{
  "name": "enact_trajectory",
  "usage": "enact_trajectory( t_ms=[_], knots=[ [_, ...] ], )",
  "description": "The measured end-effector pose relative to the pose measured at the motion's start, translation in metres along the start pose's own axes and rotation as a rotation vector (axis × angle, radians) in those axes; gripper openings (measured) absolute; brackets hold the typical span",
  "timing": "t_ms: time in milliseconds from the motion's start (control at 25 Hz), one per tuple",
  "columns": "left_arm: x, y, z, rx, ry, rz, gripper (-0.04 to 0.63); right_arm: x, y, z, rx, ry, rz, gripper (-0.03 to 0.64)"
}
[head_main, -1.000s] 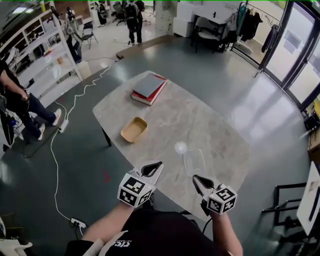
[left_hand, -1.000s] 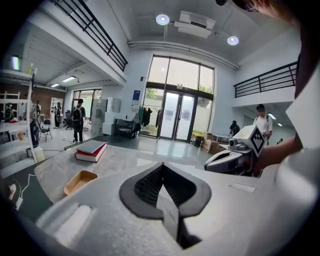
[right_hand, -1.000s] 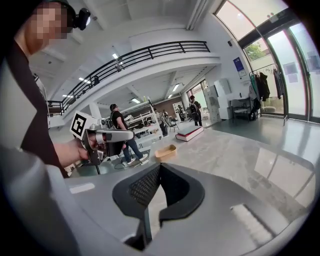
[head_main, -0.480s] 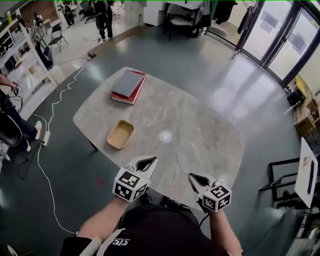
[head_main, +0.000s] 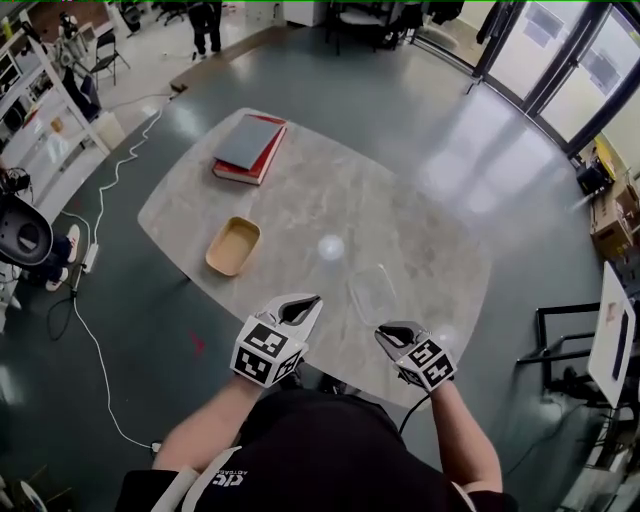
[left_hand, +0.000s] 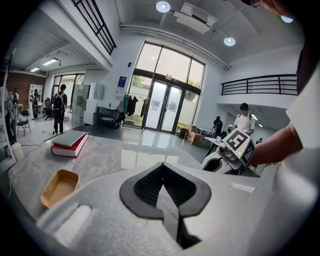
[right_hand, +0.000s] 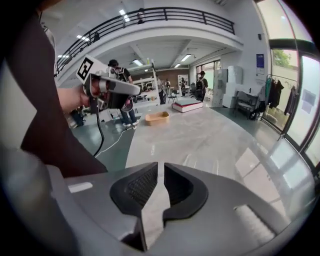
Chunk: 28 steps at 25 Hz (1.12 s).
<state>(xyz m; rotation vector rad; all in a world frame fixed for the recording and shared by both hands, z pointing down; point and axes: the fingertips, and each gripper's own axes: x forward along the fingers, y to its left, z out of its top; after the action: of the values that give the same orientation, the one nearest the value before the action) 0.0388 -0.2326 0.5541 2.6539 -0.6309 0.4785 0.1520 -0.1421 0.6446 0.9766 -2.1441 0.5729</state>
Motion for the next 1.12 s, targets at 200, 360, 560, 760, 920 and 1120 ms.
enact_trajectory(
  t_ms=[200, 360, 560, 760, 920, 1120],
  knots=[
    [-0.002, -0.007, -0.005, -0.026, -0.003, 0.009, 0.005, 0.023, -0.001, -0.020, -0.091, 0.121, 0.078, 0.064],
    [-0.007, -0.010, -0.008, -0.039, -0.011, 0.025, 0.005, 0.038, -0.001, -0.040, -0.200, 0.235, 0.114, 0.064],
    [-0.012, -0.011, -0.018, -0.072, -0.013, 0.069, 0.005, 0.048, -0.009, -0.076, -0.376, 0.396, 0.149, 0.071],
    [-0.022, -0.010, -0.033, -0.108, -0.007, 0.110, 0.005, 0.059, -0.025, -0.100, -0.487, 0.496, 0.145, 0.072],
    [-0.033, -0.008, -0.044, -0.137, -0.002, 0.145, 0.005, 0.069, -0.039, -0.114, -0.592, 0.552, 0.130, 0.072],
    [-0.048, -0.001, -0.055, -0.180, -0.002, 0.197, 0.005, 0.079, -0.046, -0.121, -0.620, 0.577, 0.136, 0.071]
  ],
)
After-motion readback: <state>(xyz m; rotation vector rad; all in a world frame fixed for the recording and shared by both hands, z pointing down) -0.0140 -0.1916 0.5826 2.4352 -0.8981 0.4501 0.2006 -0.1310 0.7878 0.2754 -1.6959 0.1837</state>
